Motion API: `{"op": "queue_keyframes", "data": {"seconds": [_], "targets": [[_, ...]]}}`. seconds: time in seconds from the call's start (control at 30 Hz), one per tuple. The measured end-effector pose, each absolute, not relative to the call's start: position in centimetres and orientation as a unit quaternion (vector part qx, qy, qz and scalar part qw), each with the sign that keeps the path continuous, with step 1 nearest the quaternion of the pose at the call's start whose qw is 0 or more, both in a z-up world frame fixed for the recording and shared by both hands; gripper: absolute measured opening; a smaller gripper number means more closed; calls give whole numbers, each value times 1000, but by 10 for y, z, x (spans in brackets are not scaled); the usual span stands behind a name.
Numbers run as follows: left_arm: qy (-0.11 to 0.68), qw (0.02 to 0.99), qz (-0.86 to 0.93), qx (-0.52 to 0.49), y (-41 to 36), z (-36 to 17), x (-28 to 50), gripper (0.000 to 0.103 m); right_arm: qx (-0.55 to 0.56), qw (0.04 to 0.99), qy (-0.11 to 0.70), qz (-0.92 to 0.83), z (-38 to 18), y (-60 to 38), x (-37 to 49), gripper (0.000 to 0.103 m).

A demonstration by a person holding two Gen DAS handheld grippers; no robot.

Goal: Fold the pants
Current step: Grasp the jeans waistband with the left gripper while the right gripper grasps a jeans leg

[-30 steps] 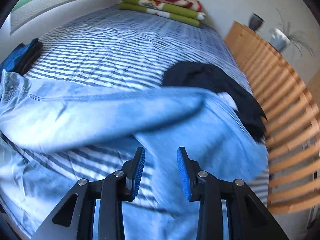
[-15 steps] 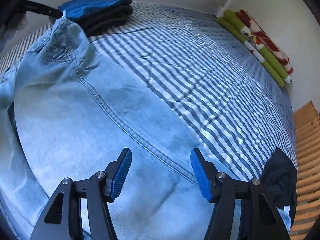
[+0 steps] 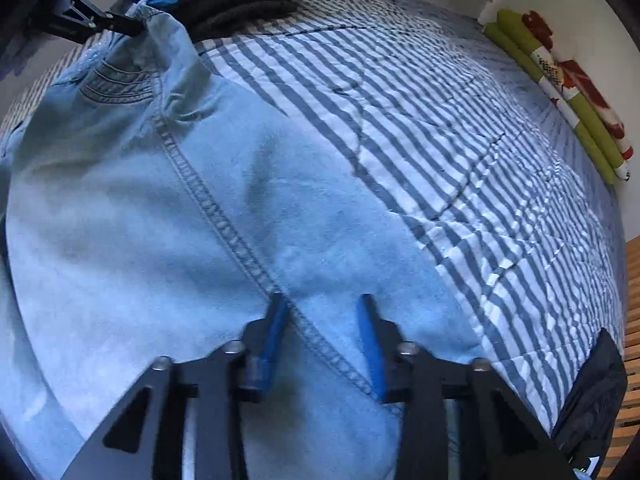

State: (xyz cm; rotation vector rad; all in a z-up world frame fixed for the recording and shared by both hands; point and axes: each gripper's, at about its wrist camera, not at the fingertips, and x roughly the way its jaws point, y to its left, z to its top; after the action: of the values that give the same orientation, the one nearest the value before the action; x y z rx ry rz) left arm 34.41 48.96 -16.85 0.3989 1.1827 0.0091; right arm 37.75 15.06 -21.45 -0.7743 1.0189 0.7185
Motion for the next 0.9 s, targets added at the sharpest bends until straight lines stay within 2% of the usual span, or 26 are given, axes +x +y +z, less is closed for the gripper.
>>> {"op": "queue_keyframes", "data": {"seconds": [0.03, 0.1, 0.43, 0.47, 0.5, 0.53, 0.57, 0.6, 0.67, 0.77, 0.8, 0.83, 0.87, 0.9], "targets": [[556, 810, 0, 186, 488, -172, 342, 25, -372, 745, 456, 315, -216, 152, 374, 0], [552, 813, -2, 186, 487, -171, 336, 19, -380, 749, 449, 306, -215, 153, 368, 0], [507, 854, 13, 112, 502, -117, 296, 15, -295, 789, 435, 318, -162, 120, 370, 2], [503, 857, 16, 109, 503, -112, 293, 15, -290, 777, 449, 332, -163, 121, 372, 6], [498, 860, 19, 108, 505, -107, 290, 15, -286, 762, 466, 347, -165, 123, 373, 31], [496, 861, 21, 107, 507, -102, 288, 15, -289, 755, 466, 360, -167, 125, 372, 63], [495, 862, 23, 105, 508, -100, 287, 15, -303, 755, 453, 365, -168, 127, 369, 71], [495, 862, 25, 106, 509, -99, 286, 15, -329, 756, 437, 360, -173, 132, 366, 72], [494, 862, 29, 109, 509, -97, 287, 15, -366, 751, 427, 346, -186, 141, 368, 72], [490, 864, 29, 111, 507, -98, 287, 15, -359, 755, 436, 333, -199, 146, 382, 70], [489, 865, 29, 112, 506, -97, 286, 15, -355, 758, 434, 333, -200, 147, 384, 54], [486, 866, 29, 111, 505, -97, 285, 15, -355, 758, 435, 331, -201, 148, 384, 22], [484, 868, 29, 109, 506, -96, 284, 15, -361, 759, 435, 322, -200, 150, 383, 6], [480, 870, 33, 106, 507, -94, 281, 15, -373, 767, 418, 314, -198, 151, 378, 2]]}}
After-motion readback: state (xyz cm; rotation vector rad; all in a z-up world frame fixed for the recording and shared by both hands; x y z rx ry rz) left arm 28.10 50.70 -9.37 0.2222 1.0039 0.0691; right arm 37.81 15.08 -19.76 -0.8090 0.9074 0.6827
